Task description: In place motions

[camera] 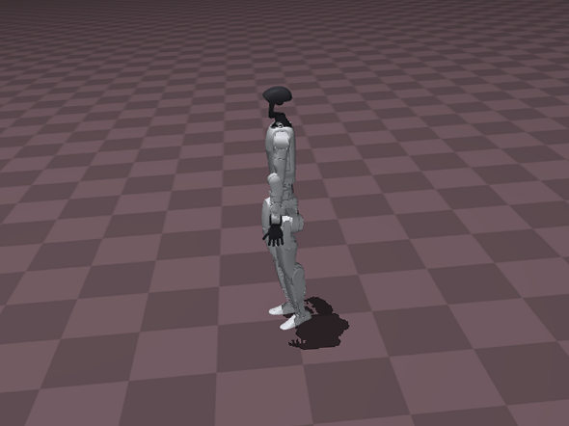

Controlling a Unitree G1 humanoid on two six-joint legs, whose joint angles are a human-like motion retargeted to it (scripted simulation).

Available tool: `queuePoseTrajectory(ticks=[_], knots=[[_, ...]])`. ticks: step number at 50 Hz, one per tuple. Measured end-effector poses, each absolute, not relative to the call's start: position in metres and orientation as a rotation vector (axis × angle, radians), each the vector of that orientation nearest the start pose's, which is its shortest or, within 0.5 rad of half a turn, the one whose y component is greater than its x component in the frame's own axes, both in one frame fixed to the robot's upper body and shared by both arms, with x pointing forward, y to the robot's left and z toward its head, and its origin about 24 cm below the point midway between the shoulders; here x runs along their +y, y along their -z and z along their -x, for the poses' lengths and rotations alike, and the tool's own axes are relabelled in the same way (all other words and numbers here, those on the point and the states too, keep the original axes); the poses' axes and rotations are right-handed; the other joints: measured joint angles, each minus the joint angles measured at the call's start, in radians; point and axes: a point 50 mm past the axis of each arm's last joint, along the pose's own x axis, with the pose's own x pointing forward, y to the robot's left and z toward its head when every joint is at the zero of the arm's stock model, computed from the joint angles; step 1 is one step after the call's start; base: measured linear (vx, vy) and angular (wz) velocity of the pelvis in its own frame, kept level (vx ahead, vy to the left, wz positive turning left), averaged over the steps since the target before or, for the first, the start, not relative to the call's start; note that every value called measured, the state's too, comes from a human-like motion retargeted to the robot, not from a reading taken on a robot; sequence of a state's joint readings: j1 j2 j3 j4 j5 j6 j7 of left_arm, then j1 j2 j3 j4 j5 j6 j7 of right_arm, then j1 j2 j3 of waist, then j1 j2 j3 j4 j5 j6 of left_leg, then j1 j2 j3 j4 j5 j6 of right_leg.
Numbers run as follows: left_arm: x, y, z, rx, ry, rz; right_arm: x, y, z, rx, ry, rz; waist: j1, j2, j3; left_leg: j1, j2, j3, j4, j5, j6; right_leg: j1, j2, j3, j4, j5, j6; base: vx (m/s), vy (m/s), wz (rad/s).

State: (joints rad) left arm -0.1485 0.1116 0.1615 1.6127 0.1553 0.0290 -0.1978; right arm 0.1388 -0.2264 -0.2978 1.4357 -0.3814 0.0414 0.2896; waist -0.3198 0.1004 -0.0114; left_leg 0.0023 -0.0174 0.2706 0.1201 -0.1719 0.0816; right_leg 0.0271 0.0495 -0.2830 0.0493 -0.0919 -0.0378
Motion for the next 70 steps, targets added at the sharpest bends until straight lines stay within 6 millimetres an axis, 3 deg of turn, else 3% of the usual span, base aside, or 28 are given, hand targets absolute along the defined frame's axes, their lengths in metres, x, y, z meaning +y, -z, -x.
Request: queuePoseTrajectory(ticks=[7, 22, 28, 35, 40, 45, 50, 57, 70], knots=[[0.191, 0.177, -0.034, 1.547, 0.021, 0.093, -0.231, 0.171, 0.022, 1.627, -0.134, 0.057, 0.145, -0.027, -0.021, 0.019, -0.053, -0.114, -0.036, 0.042, 0.007, 0.048, -0.036, -0.09, 0.007, -0.026, 0.002, 0.15, 0.14, 0.88], [0.185, 0.178, 0.019, 1.663, -0.093, 0.213, -0.198, 0.176, -0.032, 1.476, -0.433, 0.205, 0.29, -0.087, -0.013, 0.045, -0.119, -0.208, -0.107, 0.098, 0.008, 0.08, -0.078, -0.178, -0.018, -0.032, 0.002, -0.02, 0.08, 0.34], [0.18, 0.178, 0.018, 1.664, -0.08, 0.22, -0.188, 0.177, -0.03, 1.475, -0.551, 0.273, 0.306, -0.1, -0.008, 0.043, -0.122, -0.219, -0.108, 0.104, 0.007, 0.085, -0.078, -0.193, -0.024, -0.035, -0.001, -0.02, -0.01, 0.05], [0.176, 0.179, 0.009, 1.641, -0.071, 0.227, -0.191, 0.178, -0.005, 1.572, -0.623, 0.351, 0.344, -0.094, -0.01, 0.03, -0.123, -0.162, -0.102, 0.104, 0.03, 0.081, -0.053, -0.144, -0.03, -0.03, -0.011, 0.01, -0.01, -0.39], [0.178, 0.179, 0.003, 1.63, -0.045, 0.192, -0.197, 0.177, 0.017, 1.672, -0.592, 0.33, 0.394, -0.089, -0.012, 0.018, -0.109, -0.085, -0.098, 0.103, 0.035, 0.071, -0.038, -0.077, -0.031, -0.022, -0.019, 0.01, -0.01, -0.67], [0.18, 0.179, -0.001, 1.618, -0.04, 0.181, -0.203, 0.174, 0.035, 1.747, -0.527, 0.279, 0.297, -0.096, -0.026, 0.038, -0.1, -0.162, -0.107, 0.095, 0.008, 0.074, -0.053, -0.152, -0.034, -0.031, -0.011, 0.01, -0.01, 0.6], [0.18, 0.179, -0.005, 1.606, -0.049, 0.196, -0.207, 0.172, 0.044, 1.786, -0.484, 0.251, 0.278, -0.094, -0.03, 0.042, -0.094, -0.153, -0.108, 0.093, 0.007, 0.074, -0.048, -0.147, -0.034, -0.032, -0.013, 0.0, 0.0, 0.0], [0.181, 0.179, -0.005, 1.613, -0.018, 0.166, -0.209, 0.172, 0.044, 1.793, -0.48, 0.252, 0.26, -0.091, -0.035, 0.046, -0.086, -0.14, -0.108, 0.091, 0.005, 0.073, -0.042, -0.141, -0.033, -0.033, -0.017, 0.0, 0.0, 0.0], [0.172, 0.179, -0.007, 1.639, 0.101, 0.106, -0.196, 0.176, 0.023, 1.717, -0.559, 0.261, 0.253, -0.089, -0.036, 0.047, -0.078, -0.125, -0.102, 0.092, 0.004, 0.072, -0.035, -0.129, -0.03, -0.031, -0.024, 0.0, 0.0, 0.0]])
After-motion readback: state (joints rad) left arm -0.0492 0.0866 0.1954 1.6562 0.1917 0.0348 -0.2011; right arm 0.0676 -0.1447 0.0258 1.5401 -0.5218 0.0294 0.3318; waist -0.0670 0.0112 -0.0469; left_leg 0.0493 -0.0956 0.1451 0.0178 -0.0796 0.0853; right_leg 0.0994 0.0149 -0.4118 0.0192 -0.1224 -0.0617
